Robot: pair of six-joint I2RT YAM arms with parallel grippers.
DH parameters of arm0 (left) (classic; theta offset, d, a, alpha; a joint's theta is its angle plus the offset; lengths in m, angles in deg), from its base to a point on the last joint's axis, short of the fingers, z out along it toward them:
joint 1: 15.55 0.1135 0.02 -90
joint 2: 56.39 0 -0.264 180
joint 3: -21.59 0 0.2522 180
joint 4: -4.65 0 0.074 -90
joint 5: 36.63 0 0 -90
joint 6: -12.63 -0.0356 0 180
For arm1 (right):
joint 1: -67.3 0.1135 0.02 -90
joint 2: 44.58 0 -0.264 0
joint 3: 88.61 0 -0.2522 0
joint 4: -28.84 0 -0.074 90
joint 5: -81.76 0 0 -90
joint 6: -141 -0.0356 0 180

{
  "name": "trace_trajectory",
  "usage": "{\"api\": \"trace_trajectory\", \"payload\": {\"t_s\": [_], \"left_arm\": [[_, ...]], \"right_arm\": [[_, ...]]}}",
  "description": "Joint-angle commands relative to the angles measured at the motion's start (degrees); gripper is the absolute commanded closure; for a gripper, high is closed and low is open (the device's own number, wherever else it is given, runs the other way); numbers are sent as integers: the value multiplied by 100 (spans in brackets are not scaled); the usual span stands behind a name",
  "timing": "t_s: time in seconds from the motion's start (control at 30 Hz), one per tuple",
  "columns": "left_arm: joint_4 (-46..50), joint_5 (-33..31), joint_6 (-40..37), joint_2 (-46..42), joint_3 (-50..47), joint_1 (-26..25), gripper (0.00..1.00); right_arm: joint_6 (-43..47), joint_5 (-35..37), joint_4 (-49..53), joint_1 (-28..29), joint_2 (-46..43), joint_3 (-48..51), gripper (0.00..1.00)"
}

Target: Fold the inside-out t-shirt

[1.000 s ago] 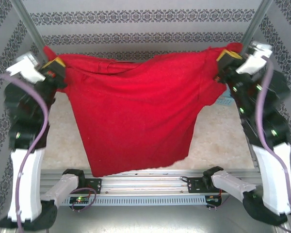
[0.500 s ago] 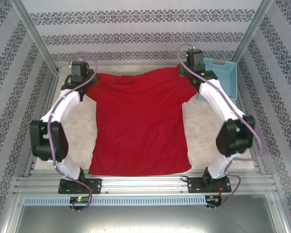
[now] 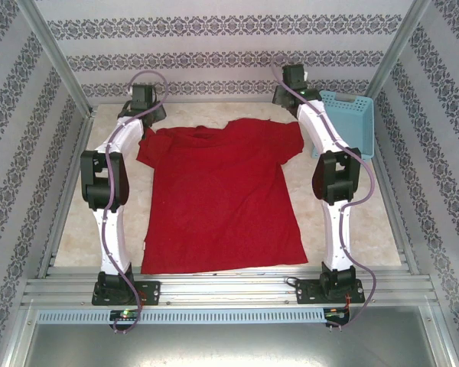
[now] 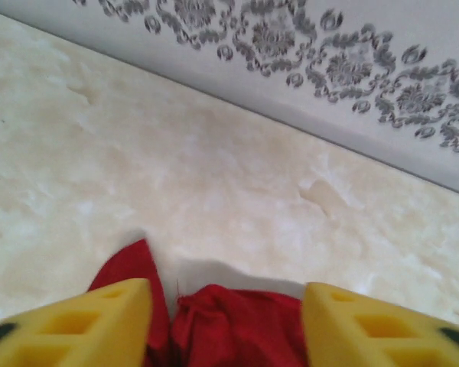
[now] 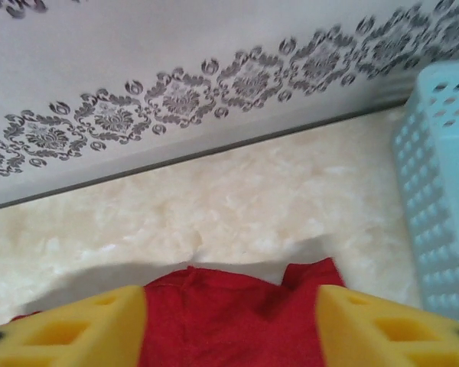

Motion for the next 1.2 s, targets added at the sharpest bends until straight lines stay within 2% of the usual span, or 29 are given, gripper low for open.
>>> {"api": "trace_trajectory", "payload": {"t_s": [0.0,0.07,0.17,0.37,0.47,0.57,0.77,0.97,1.17], "left_arm": [[1481,-222,-26,-271,572,77,35],[1625,-87,119,-671,188,51,30],[1523,-17,344,-1533,-923,-78,26],[856,47,783,-3323,-3550,-697,25],[653,75,959,-3767,-4475,-1209,25],[255,119,1147,-3825,-5204,-1597,25],[-452,392,1328,-3061,-5510,-1644,26],[-556,339,1276,-2199,-5039,-1587,25],[-650,499,1341,-1300,-4358,-1249,25]], "right_arm": [[75,-106,615,16,-605,151,33],[135,-247,469,98,-1149,842,31],[25,-256,241,269,-2104,2171,30],[-429,-591,-304,802,-3824,4897,30],[-648,-880,-554,1140,-4245,5928,30],[-914,-1208,-912,1458,-4256,6682,30],[-1174,-1263,-1172,1614,-3271,6889,32],[-1441,-1424,-1245,1340,-2379,6559,32],[-1518,-1482,-1187,965,-1777,5959,33]]}}
